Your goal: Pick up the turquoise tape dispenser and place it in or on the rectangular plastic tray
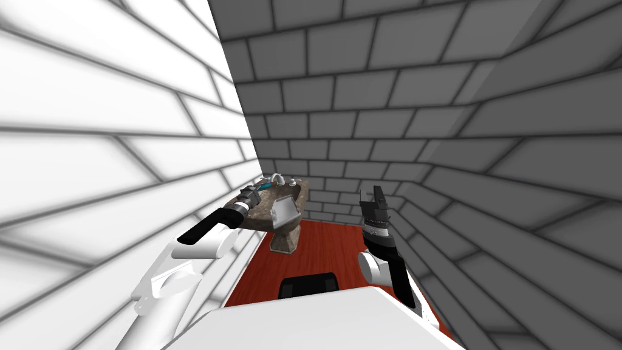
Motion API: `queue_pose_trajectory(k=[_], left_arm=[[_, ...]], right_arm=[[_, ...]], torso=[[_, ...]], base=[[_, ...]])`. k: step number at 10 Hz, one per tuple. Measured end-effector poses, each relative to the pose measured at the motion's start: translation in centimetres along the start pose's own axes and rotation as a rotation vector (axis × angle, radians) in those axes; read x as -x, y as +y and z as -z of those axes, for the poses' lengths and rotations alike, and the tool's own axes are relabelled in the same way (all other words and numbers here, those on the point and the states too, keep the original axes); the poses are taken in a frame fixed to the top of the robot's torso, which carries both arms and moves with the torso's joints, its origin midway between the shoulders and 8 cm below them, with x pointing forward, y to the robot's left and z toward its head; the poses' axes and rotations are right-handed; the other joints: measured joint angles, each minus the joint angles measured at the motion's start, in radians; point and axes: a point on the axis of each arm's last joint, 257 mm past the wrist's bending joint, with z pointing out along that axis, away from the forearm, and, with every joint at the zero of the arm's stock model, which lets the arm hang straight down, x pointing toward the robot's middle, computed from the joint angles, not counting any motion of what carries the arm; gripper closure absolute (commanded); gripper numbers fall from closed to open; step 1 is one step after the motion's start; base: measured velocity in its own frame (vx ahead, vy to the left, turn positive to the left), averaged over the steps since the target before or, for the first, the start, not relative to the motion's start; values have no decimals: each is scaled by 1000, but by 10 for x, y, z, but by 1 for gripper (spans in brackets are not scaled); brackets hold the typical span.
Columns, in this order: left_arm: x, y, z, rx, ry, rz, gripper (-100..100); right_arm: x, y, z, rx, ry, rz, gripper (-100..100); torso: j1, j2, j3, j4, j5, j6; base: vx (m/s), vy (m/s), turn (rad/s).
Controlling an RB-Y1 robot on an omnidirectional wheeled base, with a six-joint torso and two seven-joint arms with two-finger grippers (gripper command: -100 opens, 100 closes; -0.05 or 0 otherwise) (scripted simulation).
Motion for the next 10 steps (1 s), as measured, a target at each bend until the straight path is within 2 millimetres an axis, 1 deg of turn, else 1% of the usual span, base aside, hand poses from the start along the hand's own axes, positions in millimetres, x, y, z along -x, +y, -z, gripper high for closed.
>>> queue_pose_trajectory(k=[2, 4, 6, 7, 10], left_arm=[[-16, 16, -4, 9, 34, -6, 100], [-32, 36, -1, 21, 67, -10, 100], [-47, 51, -1, 34, 95, -12, 100], [-48, 52, -1, 34, 98, -12, -100], [-48, 52, -1, 34, 98, -12, -100]], right_arm=[[0, 0, 0, 0, 0, 0, 0], [0, 0, 0, 0, 0, 0, 0], [0, 0, 0, 0, 0, 0, 0], [0, 0, 0, 0, 0, 0, 0], [0, 0, 0, 0, 0, 0, 0]], torso=[[-1, 0, 0, 0, 0, 0], [-1, 0, 0, 0, 0, 0], [-1, -1, 0, 0, -1, 0], [0, 1, 1, 1, -1, -1], [1, 2, 2, 1, 0, -1]], base=[[28, -21, 3], [31, -20, 4], [22, -14, -4], [0, 0, 0], [0, 0, 0]])
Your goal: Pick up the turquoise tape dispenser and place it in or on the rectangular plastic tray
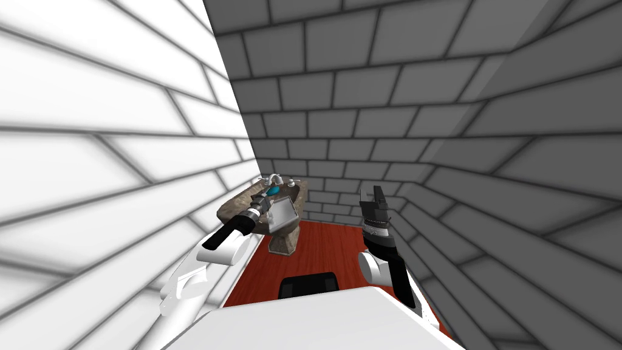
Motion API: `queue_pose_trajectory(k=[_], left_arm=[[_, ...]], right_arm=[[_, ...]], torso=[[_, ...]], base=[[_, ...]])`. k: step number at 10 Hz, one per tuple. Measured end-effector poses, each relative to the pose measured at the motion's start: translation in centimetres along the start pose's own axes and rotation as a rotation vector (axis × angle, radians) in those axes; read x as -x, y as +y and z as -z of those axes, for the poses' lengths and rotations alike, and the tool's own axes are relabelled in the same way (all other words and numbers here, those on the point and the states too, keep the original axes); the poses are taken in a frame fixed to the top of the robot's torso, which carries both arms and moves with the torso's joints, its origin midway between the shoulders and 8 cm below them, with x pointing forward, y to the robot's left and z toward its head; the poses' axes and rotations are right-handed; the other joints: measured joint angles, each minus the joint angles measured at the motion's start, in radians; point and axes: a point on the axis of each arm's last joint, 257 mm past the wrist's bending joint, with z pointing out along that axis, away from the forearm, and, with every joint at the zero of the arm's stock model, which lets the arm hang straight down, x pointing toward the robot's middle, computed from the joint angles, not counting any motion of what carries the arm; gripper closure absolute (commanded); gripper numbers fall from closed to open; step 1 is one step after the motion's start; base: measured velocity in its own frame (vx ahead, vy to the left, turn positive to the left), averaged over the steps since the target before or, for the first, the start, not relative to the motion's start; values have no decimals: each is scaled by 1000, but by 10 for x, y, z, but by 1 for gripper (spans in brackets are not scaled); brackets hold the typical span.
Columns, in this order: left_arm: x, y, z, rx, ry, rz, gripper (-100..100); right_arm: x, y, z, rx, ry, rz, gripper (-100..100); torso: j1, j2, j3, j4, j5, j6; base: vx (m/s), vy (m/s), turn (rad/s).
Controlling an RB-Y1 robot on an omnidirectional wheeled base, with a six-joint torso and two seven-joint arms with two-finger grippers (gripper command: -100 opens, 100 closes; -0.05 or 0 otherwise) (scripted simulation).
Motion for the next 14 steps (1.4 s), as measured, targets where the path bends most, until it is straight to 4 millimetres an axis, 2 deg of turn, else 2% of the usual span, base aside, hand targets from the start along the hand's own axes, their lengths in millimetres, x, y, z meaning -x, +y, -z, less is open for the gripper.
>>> queue_pose_trajectory(k=[1, 2, 3, 12, 13, 14], left_arm=[[0, 0, 0, 0, 0, 0, -100], [0, 0, 0, 0, 0, 0, 0], [0, 0, 0, 0, 0, 0, -100], [-16, -36, 37, 21, 26, 11, -100], [-16, -36, 37, 22, 26, 11, 0], [-16, -36, 37, 22, 26, 11, 0]], right_arm=[[0, 0, 0, 0, 0, 0, 0], [0, 0, 0, 0, 0, 0, 0], [0, 0, 0, 0, 0, 0, 0], [0, 0, 0, 0, 0, 0, 0], [0, 0, 0, 0, 0, 0, 0], [0, 0, 0, 0, 0, 0, 0]], torso=[[0, 0, 0, 0, 0, 0], [0, 0, 0, 0, 0, 0], [0, 0, 0, 0, 0, 0], [0, -3, -2, 0, 0, 0], [0, -2, -1, 0, 0, 0], [0, -1, 0, 0, 0, 0]], base=[[0, 0, 0], [0, 0, 0], [42, 5, 38], [59, 1, 26], [0, 0, 0], [0, 0, 0]])
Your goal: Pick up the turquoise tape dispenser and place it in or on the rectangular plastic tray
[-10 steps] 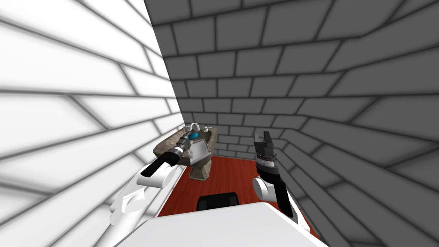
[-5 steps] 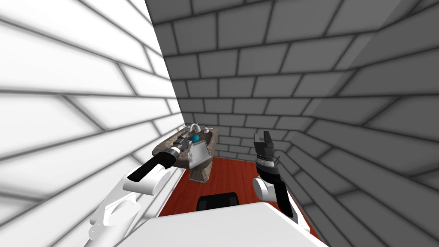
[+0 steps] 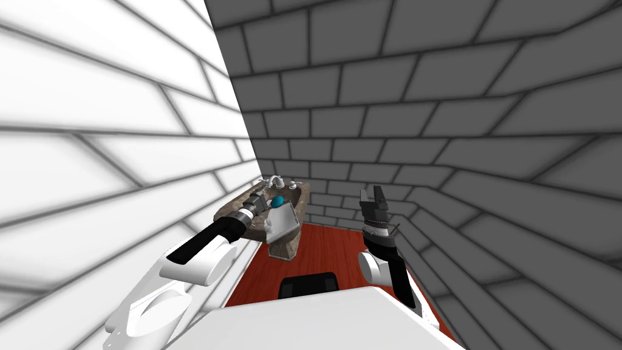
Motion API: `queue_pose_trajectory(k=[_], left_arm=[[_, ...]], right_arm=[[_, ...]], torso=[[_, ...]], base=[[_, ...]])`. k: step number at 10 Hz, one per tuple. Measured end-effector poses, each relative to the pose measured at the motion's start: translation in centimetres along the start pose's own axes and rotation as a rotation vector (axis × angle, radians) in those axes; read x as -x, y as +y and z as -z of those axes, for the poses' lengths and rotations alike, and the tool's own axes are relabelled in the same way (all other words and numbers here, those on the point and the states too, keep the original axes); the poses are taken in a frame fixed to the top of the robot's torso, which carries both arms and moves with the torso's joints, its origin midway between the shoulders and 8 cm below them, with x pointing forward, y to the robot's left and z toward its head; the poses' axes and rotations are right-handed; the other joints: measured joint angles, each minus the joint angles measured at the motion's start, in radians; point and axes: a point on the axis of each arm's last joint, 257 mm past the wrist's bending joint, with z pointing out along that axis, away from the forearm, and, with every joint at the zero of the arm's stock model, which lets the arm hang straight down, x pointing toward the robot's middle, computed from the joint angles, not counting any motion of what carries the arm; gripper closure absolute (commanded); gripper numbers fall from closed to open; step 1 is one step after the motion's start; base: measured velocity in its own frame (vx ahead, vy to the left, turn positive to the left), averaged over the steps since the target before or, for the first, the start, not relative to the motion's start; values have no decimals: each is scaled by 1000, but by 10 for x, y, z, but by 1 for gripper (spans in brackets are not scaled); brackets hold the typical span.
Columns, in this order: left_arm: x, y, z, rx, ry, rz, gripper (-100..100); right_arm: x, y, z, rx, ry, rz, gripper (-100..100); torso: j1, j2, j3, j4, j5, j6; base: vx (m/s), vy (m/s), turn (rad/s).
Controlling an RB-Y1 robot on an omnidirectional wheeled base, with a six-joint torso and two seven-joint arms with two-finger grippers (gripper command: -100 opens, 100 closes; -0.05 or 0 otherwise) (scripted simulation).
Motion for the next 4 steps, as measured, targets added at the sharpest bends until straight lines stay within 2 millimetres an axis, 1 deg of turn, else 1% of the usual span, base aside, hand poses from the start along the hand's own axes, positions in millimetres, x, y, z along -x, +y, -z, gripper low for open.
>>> queue_pose_trajectory(k=[4], left_arm=[[0, 0, 0, 0, 0, 0, 0]], right_arm=[[0, 0, 0, 0, 0, 0, 0]], torso=[[0, 1, 1, 0, 0, 0]], base=[[0, 0, 0]])
